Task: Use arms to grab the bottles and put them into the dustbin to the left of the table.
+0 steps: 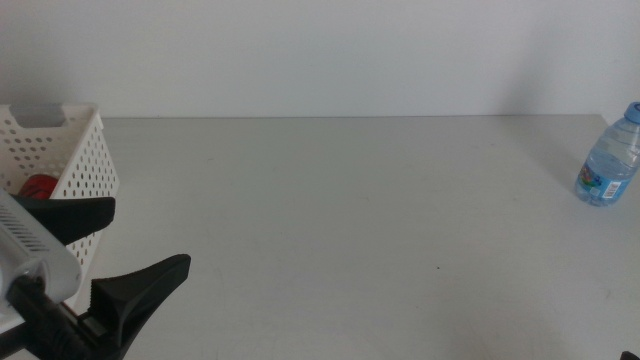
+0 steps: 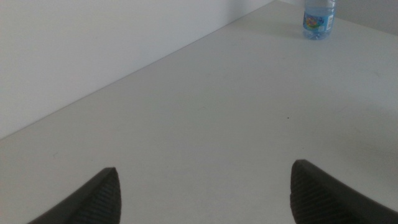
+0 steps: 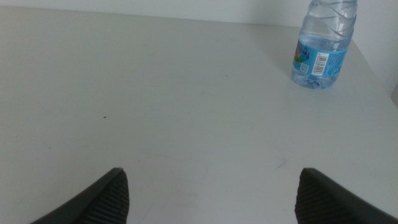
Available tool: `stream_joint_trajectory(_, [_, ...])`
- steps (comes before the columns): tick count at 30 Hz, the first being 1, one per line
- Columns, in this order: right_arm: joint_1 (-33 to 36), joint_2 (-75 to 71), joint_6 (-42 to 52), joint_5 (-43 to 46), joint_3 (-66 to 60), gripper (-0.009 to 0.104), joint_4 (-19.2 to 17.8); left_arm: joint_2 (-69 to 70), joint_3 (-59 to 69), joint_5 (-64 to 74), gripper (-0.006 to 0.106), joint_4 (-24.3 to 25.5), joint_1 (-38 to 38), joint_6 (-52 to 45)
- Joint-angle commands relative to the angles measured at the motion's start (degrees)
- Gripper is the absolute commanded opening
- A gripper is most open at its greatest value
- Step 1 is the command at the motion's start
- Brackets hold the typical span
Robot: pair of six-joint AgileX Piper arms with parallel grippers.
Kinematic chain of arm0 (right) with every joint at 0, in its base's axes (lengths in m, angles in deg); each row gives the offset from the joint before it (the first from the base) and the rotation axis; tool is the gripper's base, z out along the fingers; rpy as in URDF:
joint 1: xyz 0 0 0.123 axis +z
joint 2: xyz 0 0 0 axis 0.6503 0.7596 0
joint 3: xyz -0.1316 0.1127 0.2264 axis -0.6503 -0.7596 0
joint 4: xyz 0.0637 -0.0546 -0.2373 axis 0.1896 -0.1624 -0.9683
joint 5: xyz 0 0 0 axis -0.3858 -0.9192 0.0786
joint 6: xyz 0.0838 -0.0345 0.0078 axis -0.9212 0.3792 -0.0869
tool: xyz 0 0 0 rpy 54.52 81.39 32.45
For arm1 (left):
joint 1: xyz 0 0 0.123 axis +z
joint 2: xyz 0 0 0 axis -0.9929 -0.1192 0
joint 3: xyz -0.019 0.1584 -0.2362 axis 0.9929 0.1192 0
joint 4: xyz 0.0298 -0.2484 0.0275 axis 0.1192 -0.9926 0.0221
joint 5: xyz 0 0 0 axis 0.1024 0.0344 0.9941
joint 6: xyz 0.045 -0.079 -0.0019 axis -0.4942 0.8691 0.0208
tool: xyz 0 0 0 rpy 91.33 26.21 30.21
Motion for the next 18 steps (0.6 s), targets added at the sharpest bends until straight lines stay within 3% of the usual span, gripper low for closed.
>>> stream_joint_trajectory(1, [-0.33,-0.71,0.65,3.70,1.16,0.075,0.27,0.03,-1.69,-4.57,0.093,-0.68,-0.28,0.88])
stream_joint_trajectory(14, [-0.33,18.53,0.65,4.59,15.69,0.075,0.19,0.03,-1.69,-4.57,0.093,-0.68,-0.28,0.88])
stream_joint_trajectory(18, [-0.33,23.91,0.65,10.22,16.17,0.075,-0.76,0.03,-1.69,-4.57,0.093,-0.68,-0.28,0.88])
